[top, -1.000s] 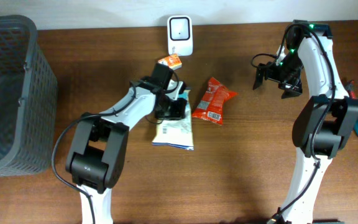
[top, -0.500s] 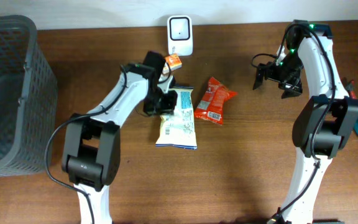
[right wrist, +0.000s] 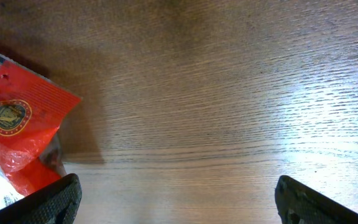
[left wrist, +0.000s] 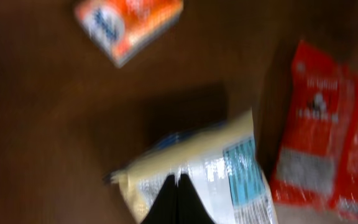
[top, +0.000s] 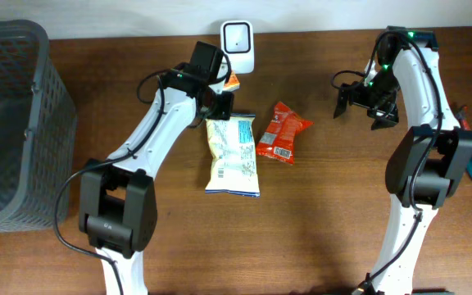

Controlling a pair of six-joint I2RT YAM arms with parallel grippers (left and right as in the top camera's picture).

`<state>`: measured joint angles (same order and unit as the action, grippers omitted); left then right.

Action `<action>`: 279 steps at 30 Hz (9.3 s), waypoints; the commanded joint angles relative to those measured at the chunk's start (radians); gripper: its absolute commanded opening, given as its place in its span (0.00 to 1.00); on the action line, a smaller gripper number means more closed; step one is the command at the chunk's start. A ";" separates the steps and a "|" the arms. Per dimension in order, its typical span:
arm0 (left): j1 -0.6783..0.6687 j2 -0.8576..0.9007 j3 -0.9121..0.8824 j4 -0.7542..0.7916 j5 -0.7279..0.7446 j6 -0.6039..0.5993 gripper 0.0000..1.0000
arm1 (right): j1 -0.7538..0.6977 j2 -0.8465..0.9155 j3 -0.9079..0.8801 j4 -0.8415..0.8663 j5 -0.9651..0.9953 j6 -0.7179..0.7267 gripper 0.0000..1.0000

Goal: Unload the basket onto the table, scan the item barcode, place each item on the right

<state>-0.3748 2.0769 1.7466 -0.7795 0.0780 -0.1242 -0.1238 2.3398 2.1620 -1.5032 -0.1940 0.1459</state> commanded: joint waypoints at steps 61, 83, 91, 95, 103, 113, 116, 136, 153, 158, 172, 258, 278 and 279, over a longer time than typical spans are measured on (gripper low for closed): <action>-0.247 0.203 0.151 -0.740 0.003 -0.113 0.01 | 0.001 -0.028 0.015 0.000 -0.008 -0.007 0.98; -0.243 0.203 0.100 -0.288 0.000 -0.196 0.00 | 0.001 -0.028 0.015 0.000 -0.008 -0.007 0.98; -0.223 0.203 0.100 -0.079 0.001 -0.202 0.00 | 0.001 -0.028 0.015 0.000 -0.008 -0.007 0.98; -0.228 0.203 0.100 -0.019 0.012 -0.205 0.00 | 0.001 -0.028 0.015 0.000 -0.008 -0.007 0.98; -0.250 0.227 0.100 0.021 0.012 -0.273 0.00 | 0.001 -0.028 0.015 0.000 -0.008 -0.007 0.98; -0.293 0.263 0.148 0.065 0.222 -0.060 0.00 | 0.001 -0.028 0.015 0.000 -0.008 -0.007 0.98; -0.269 0.243 0.224 -0.022 0.221 -0.060 0.00 | 0.001 -0.028 0.015 0.000 -0.008 -0.007 0.98; -0.140 0.095 0.312 -0.909 -0.153 -0.124 0.00 | 0.001 -0.028 0.015 0.000 -0.008 -0.007 0.99; -0.171 0.096 -0.093 -0.385 0.035 -0.190 0.00 | 0.001 -0.028 0.015 0.000 -0.008 -0.008 0.98; -0.177 0.096 -0.093 -0.231 0.065 -0.190 0.00 | 0.001 -0.028 0.015 0.000 -0.008 -0.008 0.98; -0.186 0.047 0.058 -0.339 0.117 -0.189 0.00 | 0.001 -0.028 0.015 0.000 -0.008 -0.007 0.98; 0.130 0.269 0.092 -0.374 -0.191 -0.205 0.00 | 0.468 0.012 -0.386 0.438 0.017 0.259 0.04; 0.107 0.125 0.116 -0.354 0.327 -0.136 0.00 | 0.462 -0.034 -0.130 0.239 -0.034 0.180 0.04; 0.097 0.130 0.092 -0.332 0.327 -0.137 0.00 | 0.462 -0.030 -0.130 0.238 -0.035 0.180 0.04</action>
<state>-0.2485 2.1773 1.9099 -1.1545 0.3058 -0.2909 0.3454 2.3070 2.0262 -1.2636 -0.2146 0.3328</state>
